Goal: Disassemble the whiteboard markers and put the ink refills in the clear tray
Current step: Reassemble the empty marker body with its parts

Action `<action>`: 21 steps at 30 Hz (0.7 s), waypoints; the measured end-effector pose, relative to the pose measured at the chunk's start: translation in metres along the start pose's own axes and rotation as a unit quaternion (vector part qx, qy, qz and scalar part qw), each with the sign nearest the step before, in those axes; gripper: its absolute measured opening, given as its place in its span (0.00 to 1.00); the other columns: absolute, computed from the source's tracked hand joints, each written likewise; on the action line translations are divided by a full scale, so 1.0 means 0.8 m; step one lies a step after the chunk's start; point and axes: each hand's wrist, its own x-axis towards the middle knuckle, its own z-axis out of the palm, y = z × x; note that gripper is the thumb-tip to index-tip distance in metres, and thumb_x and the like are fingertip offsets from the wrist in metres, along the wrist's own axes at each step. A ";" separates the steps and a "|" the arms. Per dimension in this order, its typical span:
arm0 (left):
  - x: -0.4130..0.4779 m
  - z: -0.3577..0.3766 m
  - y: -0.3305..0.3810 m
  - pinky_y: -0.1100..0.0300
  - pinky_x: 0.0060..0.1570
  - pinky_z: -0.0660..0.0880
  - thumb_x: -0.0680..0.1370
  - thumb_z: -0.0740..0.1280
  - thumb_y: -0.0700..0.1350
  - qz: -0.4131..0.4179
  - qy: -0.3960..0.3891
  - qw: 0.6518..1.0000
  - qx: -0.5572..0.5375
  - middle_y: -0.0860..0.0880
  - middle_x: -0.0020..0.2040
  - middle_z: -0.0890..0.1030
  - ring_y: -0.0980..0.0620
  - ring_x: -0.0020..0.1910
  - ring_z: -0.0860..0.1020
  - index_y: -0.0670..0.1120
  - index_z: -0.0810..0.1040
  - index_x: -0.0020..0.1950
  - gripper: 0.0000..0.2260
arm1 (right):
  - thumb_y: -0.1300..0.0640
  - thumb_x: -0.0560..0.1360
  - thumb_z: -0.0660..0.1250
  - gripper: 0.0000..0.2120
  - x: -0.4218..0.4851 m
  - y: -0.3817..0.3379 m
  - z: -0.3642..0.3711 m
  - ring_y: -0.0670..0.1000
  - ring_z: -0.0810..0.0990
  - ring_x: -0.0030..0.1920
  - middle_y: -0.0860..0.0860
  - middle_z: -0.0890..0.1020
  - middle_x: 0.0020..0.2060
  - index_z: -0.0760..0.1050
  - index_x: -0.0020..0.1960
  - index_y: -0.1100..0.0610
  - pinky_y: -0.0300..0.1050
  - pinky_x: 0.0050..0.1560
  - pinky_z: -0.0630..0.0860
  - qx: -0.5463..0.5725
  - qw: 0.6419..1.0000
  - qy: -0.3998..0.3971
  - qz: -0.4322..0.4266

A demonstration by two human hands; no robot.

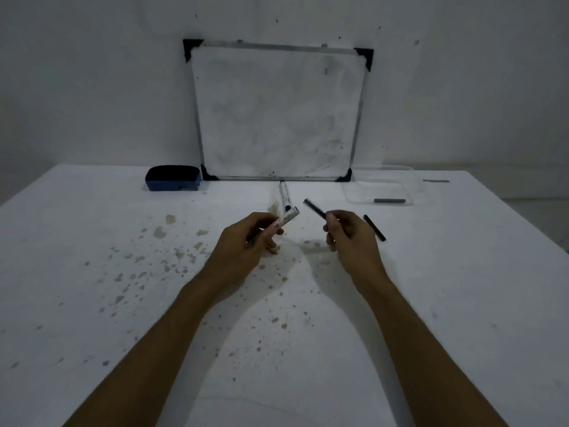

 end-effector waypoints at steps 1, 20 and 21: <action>0.000 -0.005 -0.003 0.66 0.39 0.80 0.84 0.65 0.46 0.007 0.003 1.000 0.019 0.52 0.51 0.86 0.57 0.44 0.84 0.49 0.80 0.64 0.10 | 0.50 0.81 0.66 0.07 -0.002 -0.001 0.003 0.46 0.77 0.35 0.48 0.81 0.37 0.80 0.54 0.52 0.38 0.39 0.75 0.046 0.999 -0.019 0.022; 0.008 -0.003 -0.034 0.67 0.37 0.74 0.82 0.67 0.57 0.104 0.029 0.976 0.187 0.58 0.47 0.79 0.59 0.41 0.80 0.56 0.83 0.64 0.13 | 0.52 0.81 0.67 0.10 -0.003 0.008 0.026 0.47 0.75 0.36 0.51 0.78 0.37 0.84 0.55 0.56 0.46 0.43 0.71 0.205 0.969 -0.045 0.128; 0.008 -0.003 -0.034 0.66 0.37 0.74 0.81 0.67 0.57 0.113 0.025 0.976 0.186 0.59 0.46 0.78 0.59 0.41 0.80 0.56 0.83 0.64 0.14 | 0.52 0.81 0.66 0.10 -0.004 0.007 0.027 0.47 0.74 0.35 0.51 0.77 0.36 0.84 0.56 0.55 0.45 0.41 0.71 0.196 0.972 -0.039 0.123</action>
